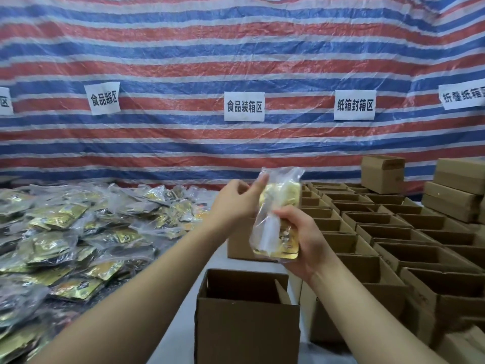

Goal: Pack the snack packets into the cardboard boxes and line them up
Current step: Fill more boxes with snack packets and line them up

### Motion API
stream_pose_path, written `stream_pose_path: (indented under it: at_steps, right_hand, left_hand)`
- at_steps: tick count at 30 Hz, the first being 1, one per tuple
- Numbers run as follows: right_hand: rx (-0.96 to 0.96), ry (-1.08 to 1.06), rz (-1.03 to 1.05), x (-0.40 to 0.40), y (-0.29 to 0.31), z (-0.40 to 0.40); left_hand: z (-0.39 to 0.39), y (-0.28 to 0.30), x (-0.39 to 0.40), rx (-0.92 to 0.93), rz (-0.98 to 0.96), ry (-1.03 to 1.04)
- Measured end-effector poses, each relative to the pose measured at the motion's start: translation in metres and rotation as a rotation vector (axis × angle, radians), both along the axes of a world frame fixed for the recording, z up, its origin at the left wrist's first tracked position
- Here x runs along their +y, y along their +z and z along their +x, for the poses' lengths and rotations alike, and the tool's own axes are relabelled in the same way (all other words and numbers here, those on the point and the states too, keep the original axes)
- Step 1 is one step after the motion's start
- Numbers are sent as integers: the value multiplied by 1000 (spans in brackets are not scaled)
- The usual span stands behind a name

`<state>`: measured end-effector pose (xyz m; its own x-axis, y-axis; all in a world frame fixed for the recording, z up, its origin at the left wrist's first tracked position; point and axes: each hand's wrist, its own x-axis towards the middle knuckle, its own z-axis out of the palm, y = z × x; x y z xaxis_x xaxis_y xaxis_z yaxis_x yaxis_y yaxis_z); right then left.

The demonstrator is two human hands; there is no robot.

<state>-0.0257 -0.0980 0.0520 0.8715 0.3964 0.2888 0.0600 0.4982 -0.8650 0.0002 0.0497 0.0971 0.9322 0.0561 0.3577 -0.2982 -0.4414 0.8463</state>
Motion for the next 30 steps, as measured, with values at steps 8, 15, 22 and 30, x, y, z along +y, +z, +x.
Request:
stream_pose_path:
  at_steps: [8,15,22,30]
  right_hand:
    - [23,-482,-139,5,-27,15]
    - [21,-168,-541,21,-58,12]
    - [-229,37,-1042,1,-43,16]
    - [-411,152,-1446,-4,-38,14]
  left_hand:
    - [-12,-110,80,419,159,-78]
    - [-20,-144,76,611,-125,-74]
    - [-16,-149,79,564,-56,-25]
    - [-21,-145,77,558,-40,-79]
